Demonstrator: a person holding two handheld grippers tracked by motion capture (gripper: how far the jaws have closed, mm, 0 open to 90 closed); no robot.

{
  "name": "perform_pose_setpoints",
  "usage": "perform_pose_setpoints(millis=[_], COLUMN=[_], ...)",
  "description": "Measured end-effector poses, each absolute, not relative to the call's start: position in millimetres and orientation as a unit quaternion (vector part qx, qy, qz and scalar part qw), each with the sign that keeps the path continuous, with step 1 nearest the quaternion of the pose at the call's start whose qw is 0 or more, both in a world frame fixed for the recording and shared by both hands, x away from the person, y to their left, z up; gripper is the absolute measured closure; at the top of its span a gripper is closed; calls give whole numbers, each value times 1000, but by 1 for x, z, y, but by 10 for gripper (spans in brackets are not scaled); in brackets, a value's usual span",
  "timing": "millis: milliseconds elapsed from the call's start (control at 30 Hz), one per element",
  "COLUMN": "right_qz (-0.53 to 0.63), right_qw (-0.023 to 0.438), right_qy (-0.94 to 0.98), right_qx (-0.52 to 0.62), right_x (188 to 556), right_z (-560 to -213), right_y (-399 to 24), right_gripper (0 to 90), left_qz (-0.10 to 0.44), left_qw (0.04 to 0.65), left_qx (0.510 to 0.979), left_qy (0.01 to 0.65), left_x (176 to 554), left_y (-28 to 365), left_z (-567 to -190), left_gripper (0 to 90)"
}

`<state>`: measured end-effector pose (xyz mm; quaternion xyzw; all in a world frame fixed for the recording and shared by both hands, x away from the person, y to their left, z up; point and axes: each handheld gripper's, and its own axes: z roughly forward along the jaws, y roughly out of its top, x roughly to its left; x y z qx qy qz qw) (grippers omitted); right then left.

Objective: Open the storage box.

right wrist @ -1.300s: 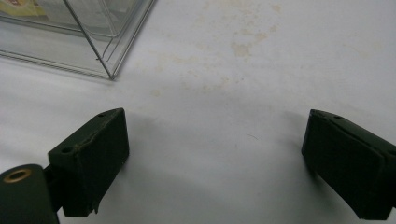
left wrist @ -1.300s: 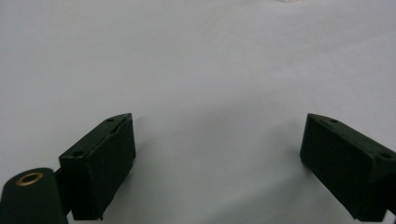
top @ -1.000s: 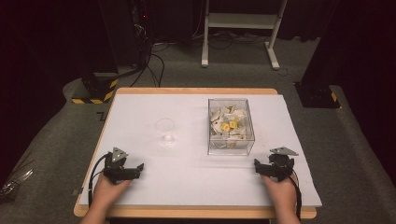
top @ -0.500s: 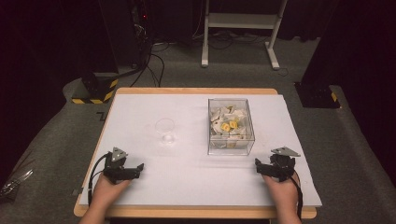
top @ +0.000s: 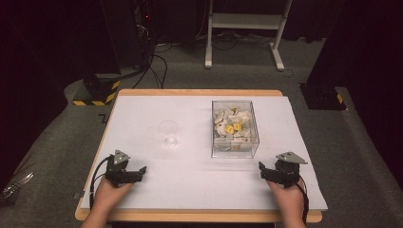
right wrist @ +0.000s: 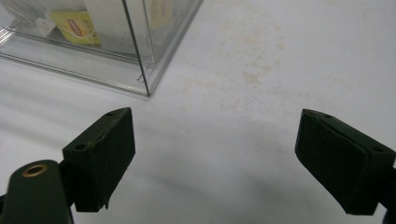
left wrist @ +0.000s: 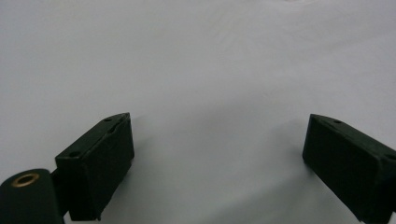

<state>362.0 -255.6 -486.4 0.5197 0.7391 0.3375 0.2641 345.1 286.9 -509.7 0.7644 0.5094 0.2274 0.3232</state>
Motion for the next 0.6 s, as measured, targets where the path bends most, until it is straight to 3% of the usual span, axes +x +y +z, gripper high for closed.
perform_pose_setpoints(millis=[600], right_qz=[356], right_qw=[264], right_qy=[744], right_qx=[500], right_x=[350], right_z=[-479], right_y=[-245], right_gripper=[129], left_qz=[227], left_qw=[323], left_qx=[765], left_qy=[509], left_x=[345], left_y=[287], left_z=[-510], left_gripper=[95])
